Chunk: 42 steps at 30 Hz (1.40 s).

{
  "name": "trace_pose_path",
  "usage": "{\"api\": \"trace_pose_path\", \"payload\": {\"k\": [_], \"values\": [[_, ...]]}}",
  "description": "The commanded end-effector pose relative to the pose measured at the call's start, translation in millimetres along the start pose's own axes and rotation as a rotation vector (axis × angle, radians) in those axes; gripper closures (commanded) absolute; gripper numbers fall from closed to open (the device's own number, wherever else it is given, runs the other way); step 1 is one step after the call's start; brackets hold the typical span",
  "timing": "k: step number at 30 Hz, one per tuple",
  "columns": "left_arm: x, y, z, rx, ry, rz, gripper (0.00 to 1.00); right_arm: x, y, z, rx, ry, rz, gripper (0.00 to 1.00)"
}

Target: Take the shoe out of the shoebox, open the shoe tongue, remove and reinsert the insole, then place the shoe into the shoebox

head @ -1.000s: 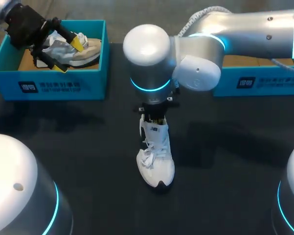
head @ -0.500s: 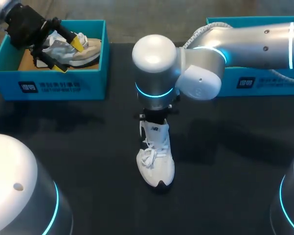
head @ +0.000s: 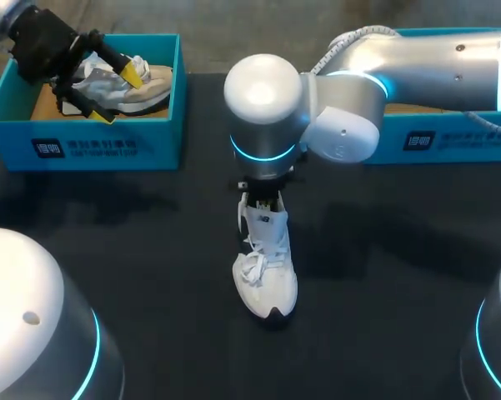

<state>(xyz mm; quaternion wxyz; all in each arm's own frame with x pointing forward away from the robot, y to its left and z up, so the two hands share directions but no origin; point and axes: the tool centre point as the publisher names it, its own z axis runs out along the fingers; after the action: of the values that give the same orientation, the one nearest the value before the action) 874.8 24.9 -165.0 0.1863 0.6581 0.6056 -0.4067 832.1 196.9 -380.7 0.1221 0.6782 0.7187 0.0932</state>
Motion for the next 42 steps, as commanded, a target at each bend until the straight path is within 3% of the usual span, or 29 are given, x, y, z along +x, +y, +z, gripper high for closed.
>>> {"api": "trace_pose_path", "payload": {"k": [1, 8, 19, 27, 42], "values": [[-0.1, 0.4, 0.1, 0.0, 0.002, 0.001, 0.0, 0.3, 6.6, 6.1, -0.017, 0.007, 0.001, 1.0], [-0.1, 0.4, 0.1, 0.0, 0.002, 0.001, 0.0, 6.9, 11.3, 17.2, -0.026, 0.013, -0.015, 1.0], [-0.1, 0.4, 0.1, 0.0, 0.002, 0.001, 0.0, 10.7, -3.1, 33.2, 0.024, 0.013, -0.03, 1.0], [-0.1, 0.4, 0.1, 0.0, 0.002, 0.001, 0.0, 5.3, -3.6, 4.4, 0.023, -0.029, -0.065, 1.0], [-0.1, 0.4, 0.1, 0.0, 0.002, 0.001, 0.0, -7.2, -21.1, -17.1, 0.231, -0.009, -0.093, 1.0]]}}
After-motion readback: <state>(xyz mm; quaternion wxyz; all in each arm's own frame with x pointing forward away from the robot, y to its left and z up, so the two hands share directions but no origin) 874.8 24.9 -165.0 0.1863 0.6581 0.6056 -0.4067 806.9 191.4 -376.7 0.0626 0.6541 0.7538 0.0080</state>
